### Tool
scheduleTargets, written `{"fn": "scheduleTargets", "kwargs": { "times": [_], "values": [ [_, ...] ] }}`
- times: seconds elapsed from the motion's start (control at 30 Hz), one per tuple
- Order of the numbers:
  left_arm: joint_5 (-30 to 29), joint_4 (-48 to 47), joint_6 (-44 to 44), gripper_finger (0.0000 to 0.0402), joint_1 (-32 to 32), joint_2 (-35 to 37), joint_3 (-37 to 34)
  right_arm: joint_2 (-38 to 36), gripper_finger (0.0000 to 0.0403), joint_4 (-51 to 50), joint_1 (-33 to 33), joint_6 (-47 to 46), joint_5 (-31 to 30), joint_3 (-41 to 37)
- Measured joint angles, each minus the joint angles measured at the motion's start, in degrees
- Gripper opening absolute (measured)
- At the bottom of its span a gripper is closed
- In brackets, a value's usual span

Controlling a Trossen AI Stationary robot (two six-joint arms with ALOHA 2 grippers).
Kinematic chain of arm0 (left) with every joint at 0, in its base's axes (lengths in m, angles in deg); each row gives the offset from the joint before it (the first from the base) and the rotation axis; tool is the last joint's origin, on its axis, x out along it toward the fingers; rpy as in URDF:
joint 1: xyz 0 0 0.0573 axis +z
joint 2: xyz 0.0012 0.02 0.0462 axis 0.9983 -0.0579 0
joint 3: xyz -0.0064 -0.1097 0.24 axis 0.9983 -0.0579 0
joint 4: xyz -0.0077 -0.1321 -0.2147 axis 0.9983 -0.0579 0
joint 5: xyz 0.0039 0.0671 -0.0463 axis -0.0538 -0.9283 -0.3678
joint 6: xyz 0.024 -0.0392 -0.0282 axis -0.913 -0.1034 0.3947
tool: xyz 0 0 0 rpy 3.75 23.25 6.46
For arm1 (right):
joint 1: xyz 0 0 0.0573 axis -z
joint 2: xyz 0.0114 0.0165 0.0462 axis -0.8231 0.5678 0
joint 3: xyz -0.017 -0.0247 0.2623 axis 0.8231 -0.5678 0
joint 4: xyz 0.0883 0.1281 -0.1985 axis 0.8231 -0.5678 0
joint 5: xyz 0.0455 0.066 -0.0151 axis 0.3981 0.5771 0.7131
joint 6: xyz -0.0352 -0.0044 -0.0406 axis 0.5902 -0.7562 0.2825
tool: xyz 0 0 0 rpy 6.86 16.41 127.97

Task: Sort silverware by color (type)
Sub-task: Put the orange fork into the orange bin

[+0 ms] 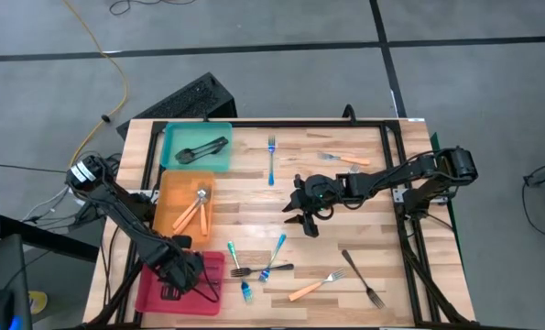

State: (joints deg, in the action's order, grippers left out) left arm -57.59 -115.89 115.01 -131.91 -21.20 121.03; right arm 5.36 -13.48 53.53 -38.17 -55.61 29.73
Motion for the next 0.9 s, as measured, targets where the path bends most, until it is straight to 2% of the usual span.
{"fn": "scheduleTargets", "kwargs": {
  "times": [0.17, 0.27, 0.37, 0.47, 0.57, 0.67, 0.77, 0.9],
  "values": [
    [-0.1, -7.5, 0.5, 0.0142, 0.3, 0.0, 6.6, 0.0, 0.0192, 0.0, 0.0, 0.0, 0.0, 0.0],
    [-2.7, -14.4, -0.2, 0.0142, 0.3, 0.0, 12.6, 0.0, 0.0192, 0.0, 0.0, 0.0, 0.0, 0.0],
    [-9.5, -20.3, -2.6, 0.0142, 0.3, 0.0, 19.1, 0.0, 0.0192, 0.0, 0.0, 0.0, 0.0, 0.0],
    [-20.5, -22.8, -5.0, 0.0142, 1.4, 0.1, 24.9, 0.0, 0.0192, 0.0, 0.0, -0.3, 0.0, 0.0],
    [-29.3, -22.7, -6.8, 0.0142, 4.1, 0.1, 29.0, 0.0, 0.0192, -0.4, 0.0, -1.5, 0.0, 0.0],
    [-34.1, -19.4, -10.1, 0.0142, 7.7, 0.1, 30.9, 0.0, 0.0192, -1.8, 0.0, -1.5, 0.0, 0.0],
    [-34.4, -13.9, -15.5, 0.0142, 11.5, 0.1, 31.0, 0.0, 0.0192, -4.3, 0.0, -1.8, -0.8, 0.0],
    [-31.9, -6.5, -23.0, 0.0142, 15.9, 0.1, 30.0, 0.0, 0.0192, -11.5, 0.2, -4.4, -6.4, 0.0]
  ]
}}
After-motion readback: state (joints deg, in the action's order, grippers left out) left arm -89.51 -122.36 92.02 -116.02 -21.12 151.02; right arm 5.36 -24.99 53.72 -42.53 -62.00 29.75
